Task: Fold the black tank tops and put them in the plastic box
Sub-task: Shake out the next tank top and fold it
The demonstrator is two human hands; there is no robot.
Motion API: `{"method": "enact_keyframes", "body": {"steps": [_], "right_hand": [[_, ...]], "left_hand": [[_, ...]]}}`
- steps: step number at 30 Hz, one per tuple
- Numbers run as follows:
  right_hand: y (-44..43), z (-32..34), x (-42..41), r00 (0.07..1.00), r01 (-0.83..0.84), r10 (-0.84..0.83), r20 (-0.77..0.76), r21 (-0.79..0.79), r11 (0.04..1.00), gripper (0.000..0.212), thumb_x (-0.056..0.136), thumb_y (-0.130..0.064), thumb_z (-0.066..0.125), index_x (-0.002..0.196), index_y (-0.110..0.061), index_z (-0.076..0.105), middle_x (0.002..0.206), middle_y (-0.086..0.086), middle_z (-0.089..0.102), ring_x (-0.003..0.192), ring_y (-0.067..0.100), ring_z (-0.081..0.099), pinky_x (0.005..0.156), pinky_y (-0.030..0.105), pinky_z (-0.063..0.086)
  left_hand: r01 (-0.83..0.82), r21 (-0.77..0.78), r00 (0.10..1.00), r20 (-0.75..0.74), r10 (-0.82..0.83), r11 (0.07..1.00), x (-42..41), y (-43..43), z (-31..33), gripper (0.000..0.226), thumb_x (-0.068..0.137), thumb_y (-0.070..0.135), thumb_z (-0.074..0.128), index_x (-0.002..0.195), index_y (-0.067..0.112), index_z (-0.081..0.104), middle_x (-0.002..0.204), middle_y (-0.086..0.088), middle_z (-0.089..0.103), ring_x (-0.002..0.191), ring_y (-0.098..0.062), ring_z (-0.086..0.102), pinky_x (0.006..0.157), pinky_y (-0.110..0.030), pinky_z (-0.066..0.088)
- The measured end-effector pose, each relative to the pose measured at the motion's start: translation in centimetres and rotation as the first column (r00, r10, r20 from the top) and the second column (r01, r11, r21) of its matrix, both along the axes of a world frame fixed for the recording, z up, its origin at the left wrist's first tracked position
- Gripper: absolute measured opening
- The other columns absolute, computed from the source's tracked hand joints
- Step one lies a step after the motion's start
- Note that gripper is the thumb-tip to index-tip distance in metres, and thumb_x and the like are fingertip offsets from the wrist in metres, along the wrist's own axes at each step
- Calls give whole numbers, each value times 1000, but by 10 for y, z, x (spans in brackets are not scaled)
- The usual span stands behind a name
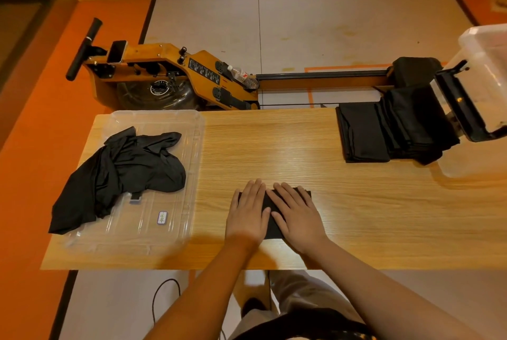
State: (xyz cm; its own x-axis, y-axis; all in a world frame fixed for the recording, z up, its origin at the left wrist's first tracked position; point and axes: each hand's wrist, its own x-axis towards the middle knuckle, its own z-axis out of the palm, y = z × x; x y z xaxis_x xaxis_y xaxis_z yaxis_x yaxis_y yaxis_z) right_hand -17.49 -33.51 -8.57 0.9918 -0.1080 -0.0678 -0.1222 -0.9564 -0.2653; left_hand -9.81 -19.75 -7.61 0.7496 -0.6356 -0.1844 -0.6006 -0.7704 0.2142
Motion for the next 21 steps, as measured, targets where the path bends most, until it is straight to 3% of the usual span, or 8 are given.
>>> {"method": "enact_keyframes", "body": {"steps": [9,13,15,18,21], "right_hand": [[1,6,0,995,52,-50,-84,22,998,57,103,-45,10,143,-23,45,147,0,45,139,19,37,115,42,16],[3,11,-3,995,53,-50,-83,35,998,49,101,-41,24,141,-23,47,145,0,48,136,18,41,113,41,17],[6,12,-6,996,53,-51,-73,23,998,48,99,-40,30,140,-23,49,143,0,50,134,19,44,112,41,18],[11,16,-7,997,69,-70,-42,-16,997,47,93,-36,35,132,-21,57,131,1,60,123,21,55,107,40,24],[12,23,-5,995,94,-94,-11,-33,995,42,83,-34,48,120,-23,64,114,-3,67,104,18,64,98,37,45]], "left_hand": [[13,6,1000,-18,-13,1000,2,1,-5,57,96,42,30,142,13,46,149,-3,44,138,-19,39,109,-40,20],[99,1,993,-64,-98,995,3,9,-1,70,93,52,1,154,19,9,162,4,3,147,-10,-4,119,-33,-6],[140,29,988,-71,-137,990,5,11,5,77,86,55,-10,154,21,-1,161,5,-8,147,-9,-14,118,-31,-14],[176,100,984,-35,-173,979,11,13,15,63,99,50,9,155,20,4,163,3,4,149,-13,-1,119,-34,-8],[192,82,981,-31,-190,978,15,16,26,63,101,41,35,155,19,9,159,2,21,145,-16,17,119,-33,4]]}}
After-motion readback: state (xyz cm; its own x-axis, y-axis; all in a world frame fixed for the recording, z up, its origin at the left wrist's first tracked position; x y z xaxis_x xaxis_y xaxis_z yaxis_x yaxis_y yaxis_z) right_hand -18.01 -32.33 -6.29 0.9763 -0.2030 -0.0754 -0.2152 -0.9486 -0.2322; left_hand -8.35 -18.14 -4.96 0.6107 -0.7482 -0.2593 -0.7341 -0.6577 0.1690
